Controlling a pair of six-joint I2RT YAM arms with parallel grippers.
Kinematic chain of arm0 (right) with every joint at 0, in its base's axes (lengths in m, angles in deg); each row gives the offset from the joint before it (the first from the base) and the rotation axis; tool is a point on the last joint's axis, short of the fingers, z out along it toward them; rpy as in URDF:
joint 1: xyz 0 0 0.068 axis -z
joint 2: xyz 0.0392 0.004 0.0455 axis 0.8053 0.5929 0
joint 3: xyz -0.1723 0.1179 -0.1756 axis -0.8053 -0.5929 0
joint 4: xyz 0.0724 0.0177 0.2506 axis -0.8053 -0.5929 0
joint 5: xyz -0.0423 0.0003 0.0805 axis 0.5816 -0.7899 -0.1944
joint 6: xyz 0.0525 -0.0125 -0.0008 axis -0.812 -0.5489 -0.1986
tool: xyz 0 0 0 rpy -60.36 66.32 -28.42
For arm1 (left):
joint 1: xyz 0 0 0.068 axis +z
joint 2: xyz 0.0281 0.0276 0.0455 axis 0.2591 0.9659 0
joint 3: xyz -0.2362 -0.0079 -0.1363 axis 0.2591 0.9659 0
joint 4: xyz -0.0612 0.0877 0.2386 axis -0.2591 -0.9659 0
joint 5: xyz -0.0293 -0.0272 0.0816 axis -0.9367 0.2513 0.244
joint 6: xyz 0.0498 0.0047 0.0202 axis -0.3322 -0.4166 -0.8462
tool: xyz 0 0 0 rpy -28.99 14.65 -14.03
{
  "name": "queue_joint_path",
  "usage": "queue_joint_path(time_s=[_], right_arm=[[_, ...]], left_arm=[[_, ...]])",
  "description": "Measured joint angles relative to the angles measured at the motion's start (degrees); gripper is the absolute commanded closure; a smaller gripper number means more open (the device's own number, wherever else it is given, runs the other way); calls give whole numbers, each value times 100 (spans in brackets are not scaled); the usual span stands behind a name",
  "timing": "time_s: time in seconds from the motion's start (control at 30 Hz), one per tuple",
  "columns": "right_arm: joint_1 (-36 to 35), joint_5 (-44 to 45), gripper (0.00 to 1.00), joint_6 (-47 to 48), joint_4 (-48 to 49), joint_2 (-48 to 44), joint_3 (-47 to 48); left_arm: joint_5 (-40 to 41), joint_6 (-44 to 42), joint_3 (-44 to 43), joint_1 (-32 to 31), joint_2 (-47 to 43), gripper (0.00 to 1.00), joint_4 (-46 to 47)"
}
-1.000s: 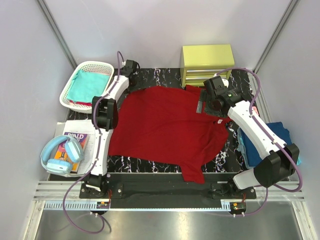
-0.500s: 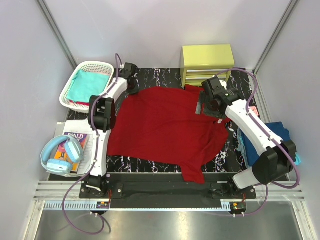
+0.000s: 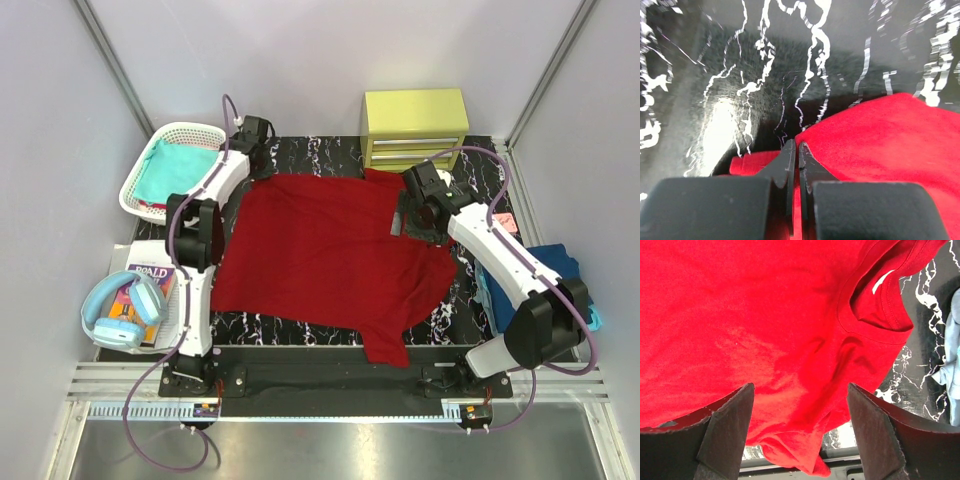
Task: Fold and stack the t-shirts
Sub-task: Flatten out the tshirt
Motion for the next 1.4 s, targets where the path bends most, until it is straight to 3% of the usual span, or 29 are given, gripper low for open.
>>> queue_joint_path(time_s=[0.2, 0.67, 0.93, 0.97, 1.03, 1.07, 1.13, 1.17, 1.4], right_arm=[[-13, -37, 19, -28, 114, 9, -96], [-22, -170, 19, -31, 417, 417, -197], [-24, -192, 18, -28, 516, 485, -210], [-24, -195, 19, -28, 516, 490, -210], [-24, -195, 18, -28, 518, 509, -210], [-24, -195, 19, -28, 516, 522, -210], [-26, -197, 18, -28, 518, 560, -210], [-26, -197, 18, -28, 516, 577, -210], [-31, -258, 19, -28, 527, 636, -210]], left_arm=[[61, 2, 330, -127, -584, 100, 66], [229, 223, 2249, -761, -1093, 100, 188], [319, 358, 2896, -1082, -1530, 100, 245], [319, 367, 2957, -1106, -1537, 95, 282], [317, 385, 3084, -1132, -1537, 73, 330], [319, 391, 3134, -1134, -1537, 50, 341], [326, 376, 3147, -1137, -1541, 27, 352], [332, 380, 3152, -1137, -1552, 4, 372], [584, 271, 2940, -1132, -1821, 1, 485]])
